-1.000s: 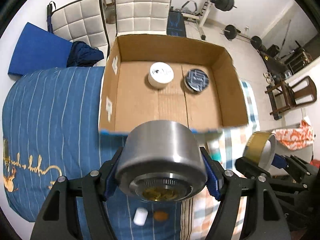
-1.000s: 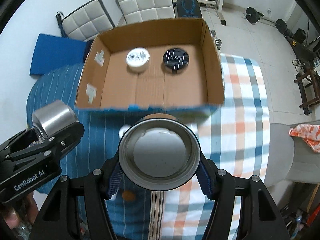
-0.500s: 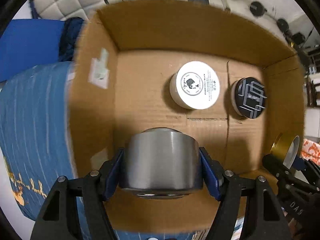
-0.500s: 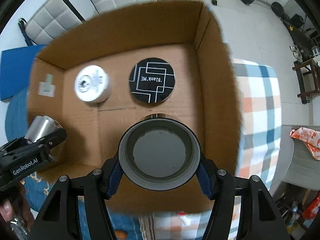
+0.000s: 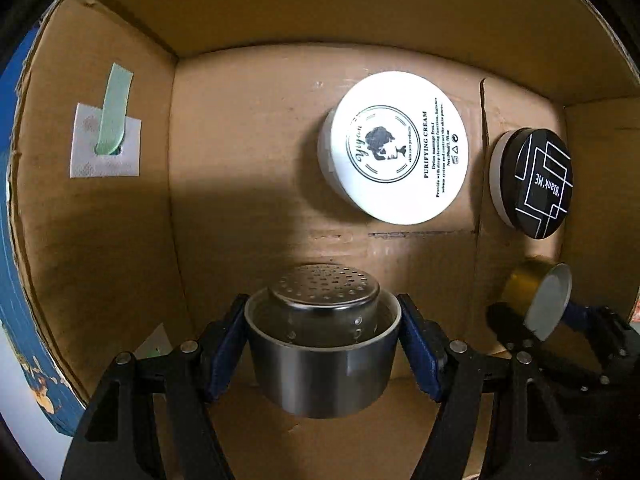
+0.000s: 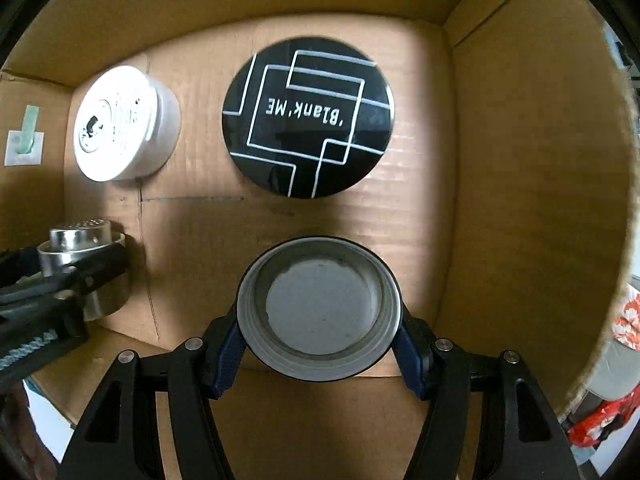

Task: Organize rigid objects
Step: 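Set the cup and lid in the box and open both tools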

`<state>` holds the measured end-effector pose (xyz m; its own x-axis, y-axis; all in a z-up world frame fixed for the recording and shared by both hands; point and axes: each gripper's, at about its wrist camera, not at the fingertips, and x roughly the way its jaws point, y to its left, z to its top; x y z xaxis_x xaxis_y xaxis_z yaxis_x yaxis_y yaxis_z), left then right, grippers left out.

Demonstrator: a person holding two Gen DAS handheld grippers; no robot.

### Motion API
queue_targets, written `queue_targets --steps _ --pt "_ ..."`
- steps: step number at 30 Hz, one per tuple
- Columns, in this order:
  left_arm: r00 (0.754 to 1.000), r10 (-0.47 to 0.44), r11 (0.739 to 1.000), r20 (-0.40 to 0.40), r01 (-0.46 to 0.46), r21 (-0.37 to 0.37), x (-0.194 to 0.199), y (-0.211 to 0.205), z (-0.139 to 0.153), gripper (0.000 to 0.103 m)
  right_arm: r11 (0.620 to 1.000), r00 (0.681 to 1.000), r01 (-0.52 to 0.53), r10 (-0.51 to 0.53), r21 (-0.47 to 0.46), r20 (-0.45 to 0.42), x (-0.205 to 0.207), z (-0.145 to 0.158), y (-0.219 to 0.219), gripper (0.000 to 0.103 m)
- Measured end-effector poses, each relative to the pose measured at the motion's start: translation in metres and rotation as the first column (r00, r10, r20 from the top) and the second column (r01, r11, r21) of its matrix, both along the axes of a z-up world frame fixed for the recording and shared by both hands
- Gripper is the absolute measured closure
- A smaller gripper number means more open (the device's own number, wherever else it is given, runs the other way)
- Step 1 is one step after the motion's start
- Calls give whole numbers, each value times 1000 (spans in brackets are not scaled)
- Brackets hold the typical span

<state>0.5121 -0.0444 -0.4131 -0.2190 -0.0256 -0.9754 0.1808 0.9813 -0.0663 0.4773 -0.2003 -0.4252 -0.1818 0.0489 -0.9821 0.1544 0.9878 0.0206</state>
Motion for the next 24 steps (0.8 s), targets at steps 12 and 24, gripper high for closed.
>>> queue_targets --steps 12,24 --pt "998 45 998 39 -43 -43 0 11 48 33 1000 1000 5 -6 15 17 -7 14 -8 31" --pt "970 87 995 225 -76 -58 -50 33 114 11 1000 992 10 -12 9 125 -45 73 -7 13"
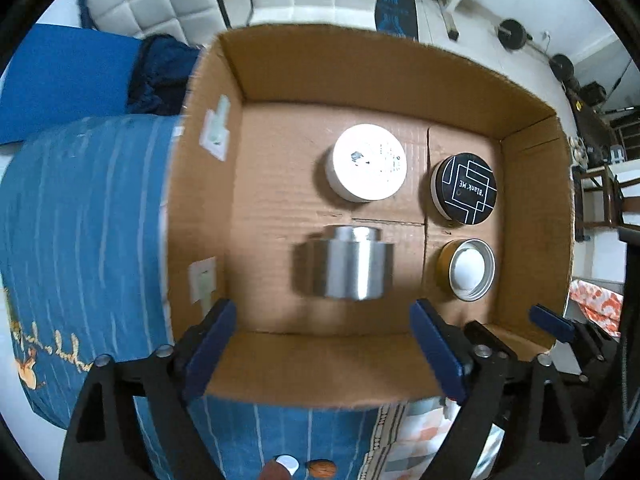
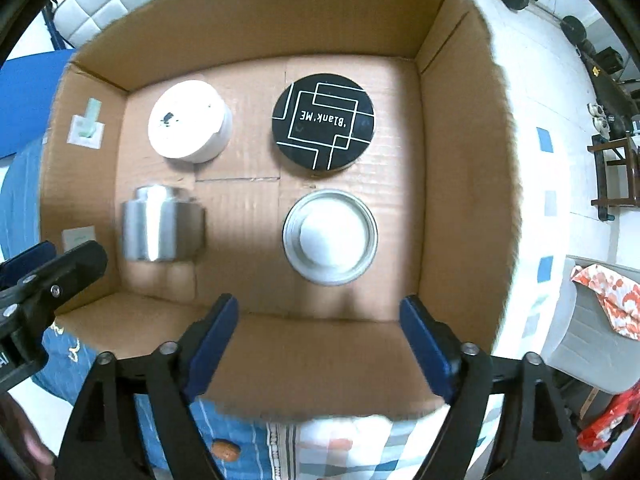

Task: Organize rigid objects
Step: 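Set the cup and lid in the box and open both tools, then grasp the white cylinder with the left tool while the right tool grasps the lotion bottle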

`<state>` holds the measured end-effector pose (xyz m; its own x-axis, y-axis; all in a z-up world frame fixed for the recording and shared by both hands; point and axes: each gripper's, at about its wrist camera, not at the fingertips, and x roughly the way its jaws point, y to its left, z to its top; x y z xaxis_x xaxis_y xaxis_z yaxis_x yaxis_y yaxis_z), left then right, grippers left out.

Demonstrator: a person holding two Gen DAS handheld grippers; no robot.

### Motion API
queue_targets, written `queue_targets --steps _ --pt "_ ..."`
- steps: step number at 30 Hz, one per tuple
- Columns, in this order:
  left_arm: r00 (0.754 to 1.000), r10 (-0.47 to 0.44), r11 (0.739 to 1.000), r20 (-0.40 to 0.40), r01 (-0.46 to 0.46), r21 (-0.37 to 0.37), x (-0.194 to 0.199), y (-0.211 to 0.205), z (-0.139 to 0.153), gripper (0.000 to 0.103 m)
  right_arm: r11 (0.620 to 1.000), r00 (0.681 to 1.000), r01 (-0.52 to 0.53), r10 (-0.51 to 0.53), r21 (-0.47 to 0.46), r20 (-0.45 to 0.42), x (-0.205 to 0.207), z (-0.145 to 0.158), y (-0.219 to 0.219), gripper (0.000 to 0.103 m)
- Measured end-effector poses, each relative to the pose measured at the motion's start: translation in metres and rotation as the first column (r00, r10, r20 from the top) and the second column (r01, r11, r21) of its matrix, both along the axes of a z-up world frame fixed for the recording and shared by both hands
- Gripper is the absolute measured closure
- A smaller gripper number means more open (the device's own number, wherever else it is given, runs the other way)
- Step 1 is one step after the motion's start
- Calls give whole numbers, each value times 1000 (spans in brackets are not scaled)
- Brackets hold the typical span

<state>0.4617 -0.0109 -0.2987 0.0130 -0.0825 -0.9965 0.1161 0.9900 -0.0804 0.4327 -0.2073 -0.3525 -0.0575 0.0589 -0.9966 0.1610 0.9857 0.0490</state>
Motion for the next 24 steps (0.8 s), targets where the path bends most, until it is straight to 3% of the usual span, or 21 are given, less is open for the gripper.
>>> queue_targets --steps 5,18,24 --pt "998 25 999 58 -23 -27 -28 4 22 5 1000 998 11 -10 -4 69 -23 30 10 2" --pt "966 18 1000 259 -16 -9 -98 12 77 5 999 969 16 -3 -51 246 -92 107 23 1" --pt "950 9 1000 311 -1 -26 -123 14 100 5 999 952 7 8 -46 305 -119 136 27 1"
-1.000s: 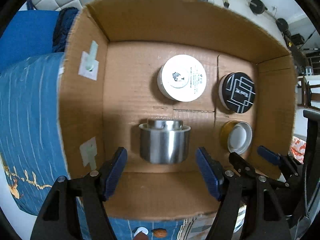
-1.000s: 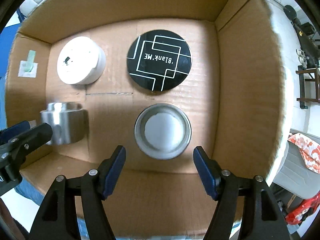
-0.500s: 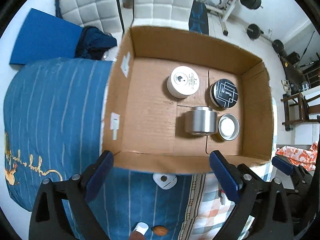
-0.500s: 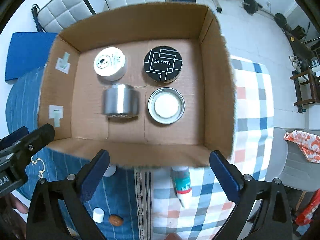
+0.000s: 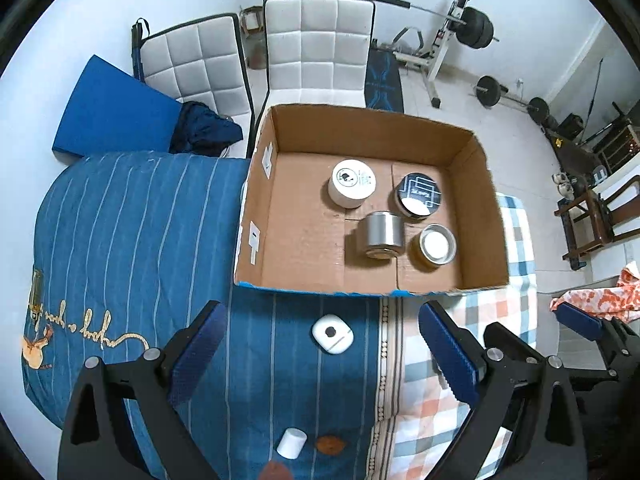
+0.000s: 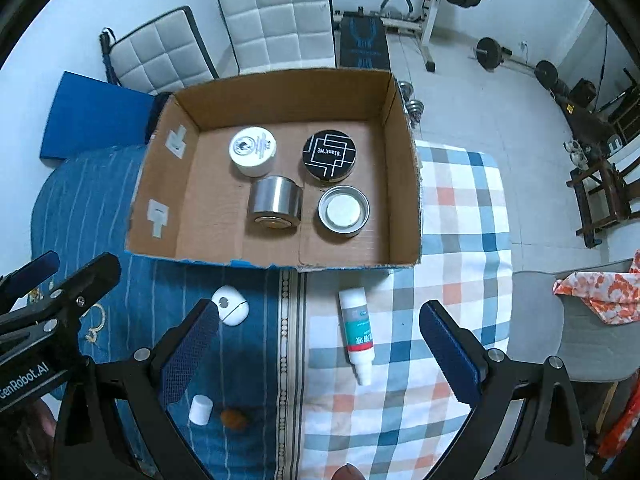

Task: Organize rigid objects
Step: 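Grasp the white cylinder with the left tool while the right tool grasps the lotion bottle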

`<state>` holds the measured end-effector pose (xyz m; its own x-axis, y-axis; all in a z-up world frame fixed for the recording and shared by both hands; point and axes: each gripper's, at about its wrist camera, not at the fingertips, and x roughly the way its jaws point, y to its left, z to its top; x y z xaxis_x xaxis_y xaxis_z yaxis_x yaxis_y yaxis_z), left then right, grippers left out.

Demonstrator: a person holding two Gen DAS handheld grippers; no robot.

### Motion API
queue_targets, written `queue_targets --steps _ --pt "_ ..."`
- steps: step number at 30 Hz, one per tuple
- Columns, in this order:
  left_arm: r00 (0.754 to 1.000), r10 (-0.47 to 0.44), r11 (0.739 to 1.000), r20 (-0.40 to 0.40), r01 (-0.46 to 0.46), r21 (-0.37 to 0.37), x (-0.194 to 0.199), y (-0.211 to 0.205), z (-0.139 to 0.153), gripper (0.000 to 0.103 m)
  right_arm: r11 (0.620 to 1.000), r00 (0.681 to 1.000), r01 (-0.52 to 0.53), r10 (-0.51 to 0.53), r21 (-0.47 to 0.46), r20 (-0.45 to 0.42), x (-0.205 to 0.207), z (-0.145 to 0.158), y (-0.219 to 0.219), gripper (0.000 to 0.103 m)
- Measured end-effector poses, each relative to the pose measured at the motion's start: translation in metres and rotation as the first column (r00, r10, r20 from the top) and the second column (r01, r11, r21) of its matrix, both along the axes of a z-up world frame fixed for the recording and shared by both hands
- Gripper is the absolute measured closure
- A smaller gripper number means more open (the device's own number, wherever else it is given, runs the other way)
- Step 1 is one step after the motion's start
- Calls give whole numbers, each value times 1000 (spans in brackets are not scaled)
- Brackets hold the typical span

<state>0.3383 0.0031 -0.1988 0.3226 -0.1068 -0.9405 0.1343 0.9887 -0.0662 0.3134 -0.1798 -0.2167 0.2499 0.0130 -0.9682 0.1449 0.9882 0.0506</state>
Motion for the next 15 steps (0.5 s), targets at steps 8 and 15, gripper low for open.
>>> queue_targets --steps 8,15 --pt "999 2 998 -37 1 58 -43 15 -27 5 999 999 -6 8 46 -43 -35 -17 -7 1" --pt "957 27 986 -288 22 163 -80 34 -151 5 999 974 42 -35 24 -222 -48 -127 -34 5"
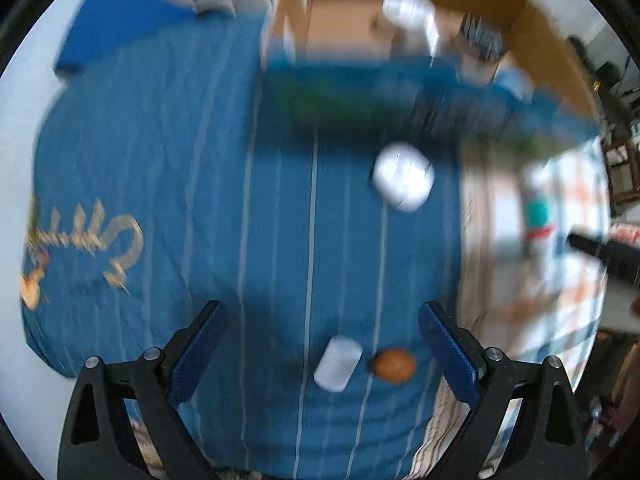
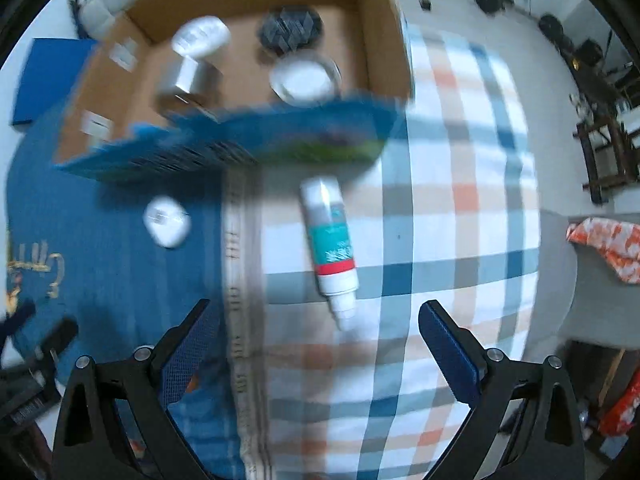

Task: Organize rigid objects
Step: 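Grasp the white cylinder with the left tool while the right tool grasps the lotion bottle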

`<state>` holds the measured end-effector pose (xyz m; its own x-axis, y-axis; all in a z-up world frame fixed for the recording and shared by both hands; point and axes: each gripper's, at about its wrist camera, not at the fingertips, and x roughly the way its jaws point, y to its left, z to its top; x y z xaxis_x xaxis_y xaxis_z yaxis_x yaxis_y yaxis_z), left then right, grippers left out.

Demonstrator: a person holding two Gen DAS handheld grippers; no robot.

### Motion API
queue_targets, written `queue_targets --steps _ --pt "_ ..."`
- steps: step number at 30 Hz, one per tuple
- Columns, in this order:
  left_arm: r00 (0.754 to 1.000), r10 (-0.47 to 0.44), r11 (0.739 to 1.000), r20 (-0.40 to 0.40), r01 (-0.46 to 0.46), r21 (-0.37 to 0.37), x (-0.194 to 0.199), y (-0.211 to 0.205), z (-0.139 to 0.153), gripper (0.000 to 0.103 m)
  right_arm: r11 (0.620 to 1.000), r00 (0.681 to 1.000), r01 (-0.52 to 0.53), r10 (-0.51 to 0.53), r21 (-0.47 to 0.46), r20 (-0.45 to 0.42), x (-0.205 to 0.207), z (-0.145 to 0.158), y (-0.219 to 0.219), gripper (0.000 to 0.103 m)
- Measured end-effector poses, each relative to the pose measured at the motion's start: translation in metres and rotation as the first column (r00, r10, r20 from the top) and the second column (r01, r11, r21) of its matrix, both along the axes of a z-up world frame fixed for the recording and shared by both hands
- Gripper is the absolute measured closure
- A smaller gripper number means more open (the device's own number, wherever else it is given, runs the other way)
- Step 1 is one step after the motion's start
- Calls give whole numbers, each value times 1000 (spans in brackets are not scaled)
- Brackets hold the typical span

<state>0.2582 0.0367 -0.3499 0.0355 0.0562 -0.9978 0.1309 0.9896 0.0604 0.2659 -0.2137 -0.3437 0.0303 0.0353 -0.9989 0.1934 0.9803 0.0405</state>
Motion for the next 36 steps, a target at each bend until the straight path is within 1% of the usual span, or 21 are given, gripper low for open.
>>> queue_targets --steps 2,3,5,7,8,9,10,11,12,14,15,16,18,21,23,25,28,29,30,33,36 --pt "998 10 1000 -64 -9 9 -12 5 -28 5 1000 999 13 -13 -12 -30 3 -24 -6 8" --pt "996 11 1000 -88 -11 9 -18 6 -38 7 1000 999 17 -18 -15 -40 5 -35 -8 10" --pt "991 14 1000 -133 -13 9 -27 7 -55 9 999 998 19 -20 -25 -59 9 -52 -11 12" --pt "987 7 1000 -162 -6 4 -34 5 -69 10 1000 997 14 -16 -25 -75 13 -67 -12 12" --pt "985 0 1000 -170 1 9 -35 3 -73 15 1000 996 11 -13 -27 -83 14 -72 -11 14" --pt "982 -8 1000 -190 11 14 -37 1 -81 26 1000 996 4 -6 -25 -92 16 -77 -10 21" --pt "978 -9 1000 -208 11 11 -38 0 -87 32 1000 995 -2 0 -23 -101 17 -82 -8 25" --pt "973 -1 1000 -229 4 12 -39 0 -93 43 1000 993 -11 9 -22 -119 18 -88 -6 33" --pt "969 7 1000 -249 -3 13 -40 0 -100 54 1000 992 -18 16 -16 -128 19 -91 -4 44" --pt "966 16 1000 -259 -13 14 -42 1 -105 64 999 989 -30 28 -11 -143 17 -97 -1 57" --pt "966 25 1000 -257 -23 12 -42 2 -106 64 999 991 -37 33 -22 -133 16 -97 0 63" --pt "967 36 999 -253 -37 0 -43 4 -106 65 999 991 -42 38 -28 -127 14 -96 1 66" --pt "968 54 998 -247 -60 -15 -42 7 -105 71 999 991 -45 42 -22 -129 7 -96 2 67" --pt "967 87 994 -238 -99 -41 -39 14 -102 74 999 987 -46 44 -8 -151 -9 -98 6 67" --pt "967 97 992 -237 -114 -61 -36 19 -102 74 999 983 -35 40 29 -177 -25 -100 9 67" --pt "967 86 991 -240 -108 -79 -34 22 -103 74 996 978 -14 31 84 -208 -46 -102 13 67" --pt "967 65 991 -248 -92 -98 -30 24 -105 73 995 972 9 15 101 -233 -70 -104 21 67" --pt "966 62 990 -253 -91 -106 -27 27 -106 71 994 971 24 1 102 -240 -75 -106 22 67" --pt "963 60 988 -262 -96 -124 -26 28 -106 66 993 968 43 -15 108 -250 -79 -110 22 67" --pt "951 54 975 -304 -115 -188 -23 35 -109 55 990 969 94 -67 101 -239 -86 -112 18 65" --pt "947 40 969 -320 -116 -220 -22 43 -112 54 988 964 125 -98 94 -248 -88 -113 15 59"
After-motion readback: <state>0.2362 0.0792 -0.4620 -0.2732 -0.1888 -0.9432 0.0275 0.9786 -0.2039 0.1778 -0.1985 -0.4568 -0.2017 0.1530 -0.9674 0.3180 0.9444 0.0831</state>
